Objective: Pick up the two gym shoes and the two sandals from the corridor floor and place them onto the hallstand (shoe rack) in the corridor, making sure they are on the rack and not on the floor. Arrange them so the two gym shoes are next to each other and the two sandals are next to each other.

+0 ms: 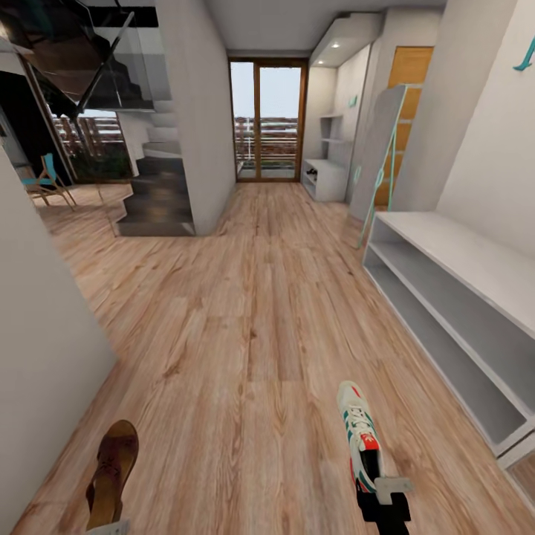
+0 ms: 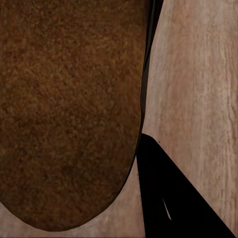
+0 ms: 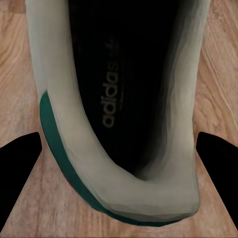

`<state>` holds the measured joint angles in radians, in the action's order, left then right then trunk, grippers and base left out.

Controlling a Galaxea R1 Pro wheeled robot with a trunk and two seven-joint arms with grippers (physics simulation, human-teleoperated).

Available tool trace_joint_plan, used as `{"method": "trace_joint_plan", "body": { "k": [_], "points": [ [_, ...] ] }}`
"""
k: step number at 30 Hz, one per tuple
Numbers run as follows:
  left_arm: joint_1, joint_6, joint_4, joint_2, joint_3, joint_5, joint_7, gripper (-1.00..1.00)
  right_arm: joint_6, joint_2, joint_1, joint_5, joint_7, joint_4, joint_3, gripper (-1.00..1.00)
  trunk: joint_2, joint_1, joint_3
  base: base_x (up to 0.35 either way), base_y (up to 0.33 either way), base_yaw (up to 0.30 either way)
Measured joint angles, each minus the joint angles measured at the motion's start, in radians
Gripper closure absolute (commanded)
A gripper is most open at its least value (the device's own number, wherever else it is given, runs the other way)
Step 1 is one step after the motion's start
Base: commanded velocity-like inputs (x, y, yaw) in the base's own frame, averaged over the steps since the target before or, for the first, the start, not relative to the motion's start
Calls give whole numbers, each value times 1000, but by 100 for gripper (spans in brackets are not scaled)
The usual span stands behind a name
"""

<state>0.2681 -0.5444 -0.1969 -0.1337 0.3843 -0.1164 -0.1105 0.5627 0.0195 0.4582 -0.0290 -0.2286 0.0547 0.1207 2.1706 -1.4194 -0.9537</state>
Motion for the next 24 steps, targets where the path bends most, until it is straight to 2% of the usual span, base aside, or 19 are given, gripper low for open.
{"method": "trace_joint_plan", "body": {
  "k": [24],
  "points": [
    [0, 0, 0, 0, 1, -5, 0, 100, 0, -6, 0, 0, 0, -1, 1, 100, 0, 0, 0, 338, 0, 0]
  ]
}}
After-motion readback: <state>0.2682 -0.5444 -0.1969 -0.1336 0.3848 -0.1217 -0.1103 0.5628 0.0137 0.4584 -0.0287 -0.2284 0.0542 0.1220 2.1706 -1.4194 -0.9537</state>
